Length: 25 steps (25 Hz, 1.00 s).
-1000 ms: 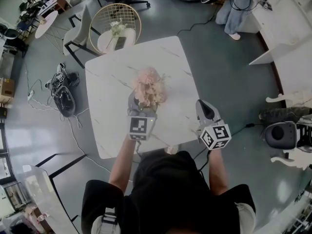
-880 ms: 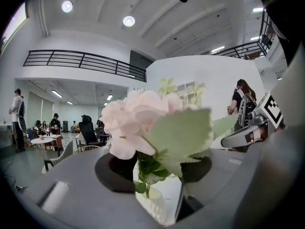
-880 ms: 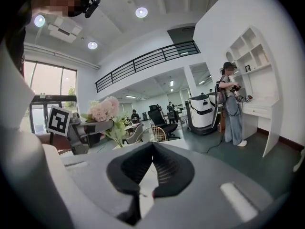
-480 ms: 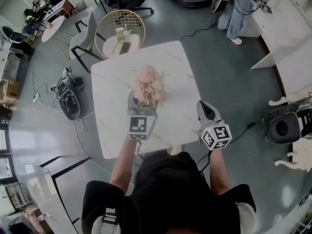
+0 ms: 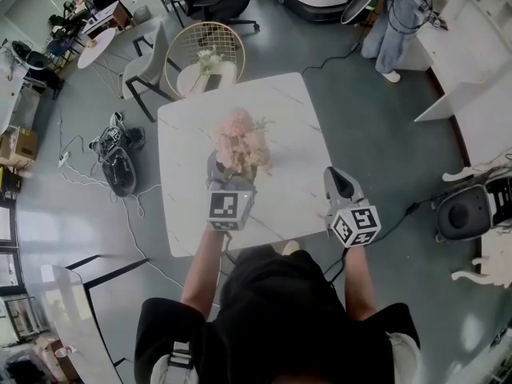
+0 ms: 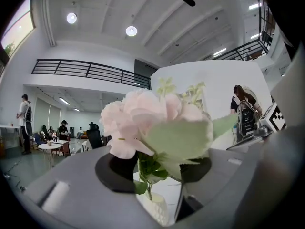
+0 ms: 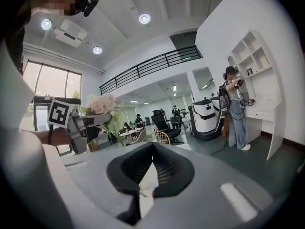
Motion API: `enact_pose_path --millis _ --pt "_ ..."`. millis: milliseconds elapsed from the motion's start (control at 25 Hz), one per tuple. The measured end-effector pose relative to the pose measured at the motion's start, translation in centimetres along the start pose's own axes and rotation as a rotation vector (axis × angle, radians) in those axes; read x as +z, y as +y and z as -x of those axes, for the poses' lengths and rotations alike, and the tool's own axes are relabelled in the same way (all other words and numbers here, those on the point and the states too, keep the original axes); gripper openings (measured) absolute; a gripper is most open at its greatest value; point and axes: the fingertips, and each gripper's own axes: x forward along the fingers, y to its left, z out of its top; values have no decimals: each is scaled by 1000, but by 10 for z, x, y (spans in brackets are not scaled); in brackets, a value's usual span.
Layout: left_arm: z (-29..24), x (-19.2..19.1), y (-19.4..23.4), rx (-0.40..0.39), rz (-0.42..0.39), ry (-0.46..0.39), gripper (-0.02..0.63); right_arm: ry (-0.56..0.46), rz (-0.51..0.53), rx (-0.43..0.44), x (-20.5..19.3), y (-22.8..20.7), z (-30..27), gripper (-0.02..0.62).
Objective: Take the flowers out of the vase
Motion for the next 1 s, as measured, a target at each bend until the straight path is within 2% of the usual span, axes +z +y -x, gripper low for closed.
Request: enact_pose_path --millis 840,1000 --pt "49 54 -3 38 -7 -109 209 -36 20 36 12 27 26 3" --pt "60 51 -6 40 -9 -107 209 -38 26 40 12 32 33 3"
